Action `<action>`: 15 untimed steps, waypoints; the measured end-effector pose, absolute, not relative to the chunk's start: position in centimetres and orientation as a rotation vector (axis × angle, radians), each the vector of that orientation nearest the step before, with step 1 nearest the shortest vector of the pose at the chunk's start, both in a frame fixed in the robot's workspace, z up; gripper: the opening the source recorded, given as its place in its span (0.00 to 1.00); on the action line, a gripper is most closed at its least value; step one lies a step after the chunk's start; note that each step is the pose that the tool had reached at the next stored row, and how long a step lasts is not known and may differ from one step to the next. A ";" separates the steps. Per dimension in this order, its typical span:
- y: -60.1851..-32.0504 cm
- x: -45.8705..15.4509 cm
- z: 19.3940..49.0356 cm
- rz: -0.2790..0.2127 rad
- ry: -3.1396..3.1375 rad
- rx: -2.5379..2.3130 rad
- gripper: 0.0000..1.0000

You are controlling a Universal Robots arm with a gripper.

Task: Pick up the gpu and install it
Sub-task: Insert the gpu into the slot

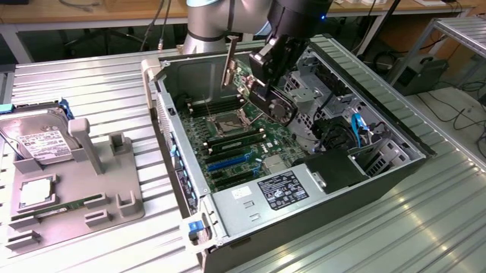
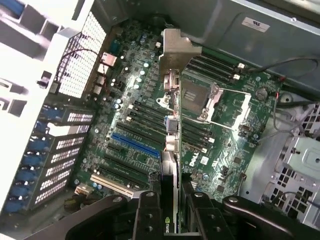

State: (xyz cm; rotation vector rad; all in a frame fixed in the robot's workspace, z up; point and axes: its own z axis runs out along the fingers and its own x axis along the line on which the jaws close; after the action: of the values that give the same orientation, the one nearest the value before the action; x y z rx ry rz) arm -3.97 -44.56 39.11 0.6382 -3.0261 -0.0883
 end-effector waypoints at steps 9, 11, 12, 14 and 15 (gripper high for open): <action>-44.6 -4.0 39.1 -0.081 -2.971 0.875 0.26; -44.6 -4.0 39.1 -0.080 -2.956 0.924 0.26; -44.6 -4.0 39.1 -0.079 -2.948 0.951 0.26; -44.6 -4.0 39.1 -0.078 -2.933 0.998 0.26; -44.6 -4.0 39.1 -0.077 -2.924 1.026 0.26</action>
State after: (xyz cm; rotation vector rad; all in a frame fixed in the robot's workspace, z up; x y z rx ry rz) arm -3.97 -44.56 39.10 1.0256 -2.9243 -0.0767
